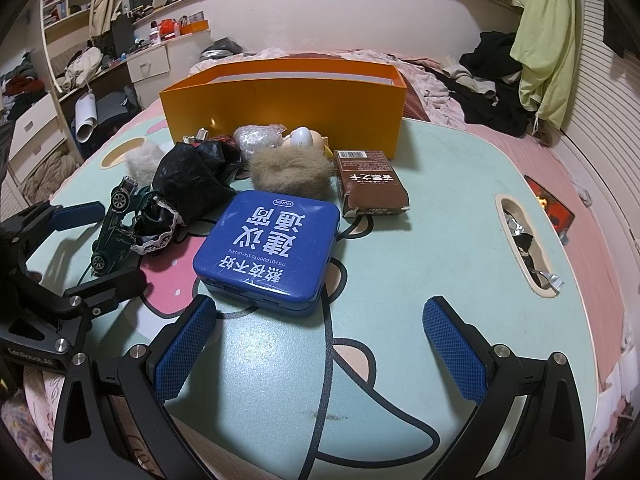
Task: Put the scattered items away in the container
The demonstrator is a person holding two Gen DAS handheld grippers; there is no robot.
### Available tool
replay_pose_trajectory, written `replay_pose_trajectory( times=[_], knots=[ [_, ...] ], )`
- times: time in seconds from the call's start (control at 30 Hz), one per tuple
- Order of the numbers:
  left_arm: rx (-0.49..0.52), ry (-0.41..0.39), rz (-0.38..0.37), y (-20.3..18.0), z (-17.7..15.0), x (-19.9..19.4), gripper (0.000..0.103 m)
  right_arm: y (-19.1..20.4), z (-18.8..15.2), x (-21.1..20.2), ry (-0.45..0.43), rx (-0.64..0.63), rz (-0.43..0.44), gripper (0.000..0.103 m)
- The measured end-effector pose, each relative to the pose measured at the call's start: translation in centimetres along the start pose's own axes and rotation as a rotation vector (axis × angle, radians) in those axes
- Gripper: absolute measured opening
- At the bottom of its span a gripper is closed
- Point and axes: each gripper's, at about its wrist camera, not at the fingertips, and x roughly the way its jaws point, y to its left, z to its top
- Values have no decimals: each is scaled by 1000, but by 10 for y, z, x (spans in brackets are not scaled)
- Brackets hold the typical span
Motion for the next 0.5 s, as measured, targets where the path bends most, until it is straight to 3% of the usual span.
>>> replay_pose_trajectory(
  times=[0.37,0.5],
  knots=[
    [33,25,-59,-6,1,-5,103,-4,1,2,-12,-8,8,103],
    [-38,-149,-50,6,-6,-47,103,-4,2,1,-16,-13,-6,103]
  ],
)
